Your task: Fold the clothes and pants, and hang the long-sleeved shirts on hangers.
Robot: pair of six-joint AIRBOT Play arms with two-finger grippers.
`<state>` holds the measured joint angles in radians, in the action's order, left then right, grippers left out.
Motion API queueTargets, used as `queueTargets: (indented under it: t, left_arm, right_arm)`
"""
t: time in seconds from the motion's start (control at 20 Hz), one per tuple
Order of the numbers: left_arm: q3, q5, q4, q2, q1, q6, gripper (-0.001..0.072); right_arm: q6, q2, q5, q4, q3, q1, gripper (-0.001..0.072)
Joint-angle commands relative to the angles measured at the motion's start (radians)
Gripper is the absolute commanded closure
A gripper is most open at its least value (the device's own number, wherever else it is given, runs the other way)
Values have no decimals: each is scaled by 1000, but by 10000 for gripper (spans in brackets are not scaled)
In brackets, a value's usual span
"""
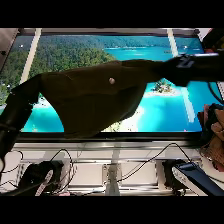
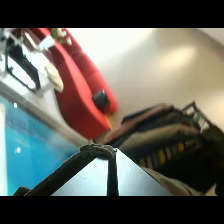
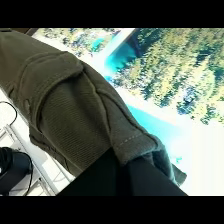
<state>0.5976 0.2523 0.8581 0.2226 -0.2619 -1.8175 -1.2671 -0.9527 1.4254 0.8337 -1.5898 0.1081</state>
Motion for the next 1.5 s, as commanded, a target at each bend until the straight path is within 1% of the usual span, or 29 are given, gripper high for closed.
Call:
queueTargets:
  t: [0.0,0.05,0.15,0.3,0.45,0.55,0.75,0.85,0.95,1.1,1.15,1.2,1.25,1.3,1.35,1.4,1.45]
  left_arm:
    - [119,250,-7,-8,-1,19,651]
    - [152,264,-7,-8,-1,18,651]
    - [178,248,-6,-8,0,18,651]
    - [169,263,20,41,0,12,652]
    - [153,294,20,183,0,6,651]
    - [152,281,21,317,0,7,650]
    - [152,170,16,623,0,6,650]
    - [153,97,-39,753,0,7,650]
    - [153,17,-79,841,0,7,649]
    - [153,-75,-77,893,0,7,649]
    - [153,-98,-77,898,0,8,622]
    - [153,-121,-73,899,0,8,472]
    - [153,-136,-73,898,0,16,235]
    - [153,-137,-73,897,0,49,37]
    - [153,-130,-73,895,3,105,13]
    - [153,-97,-72,890,6,192,14]
    - [154,-29,-73,879,17,287,17]
  right_arm:
    - [-6,112,86,2,-9,-2,687]
    - [-7,144,90,2,-10,-2,687]
    - [-8,188,66,8,-9,-2,687]
    - [-8,180,16,24,-2,-2,688]
    - [-8,98,4,37,39,-2,688]
    - [-5,26,-52,57,108,-2,688]
    - [-4,-174,-301,125,240,-2,687]
    - [-5,-290,-442,126,263,-2,687]
    - [-5,-381,-546,123,263,-2,687]
    - [-5,-463,-669,123,263,-2,687]
    - [-5,-477,-696,123,263,-2,687]
    - [-5,-484,-714,124,263,-2,674]
    - [-4,-484,-721,124,263,-2,550]
    - [-4,-481,-721,125,262,-2,282]
    - [-4,-479,-718,141,261,-3,123]
    - [-4,-473,-712,179,261,-5,135]
    - [-4,-466,-684,219,261,-12,158]
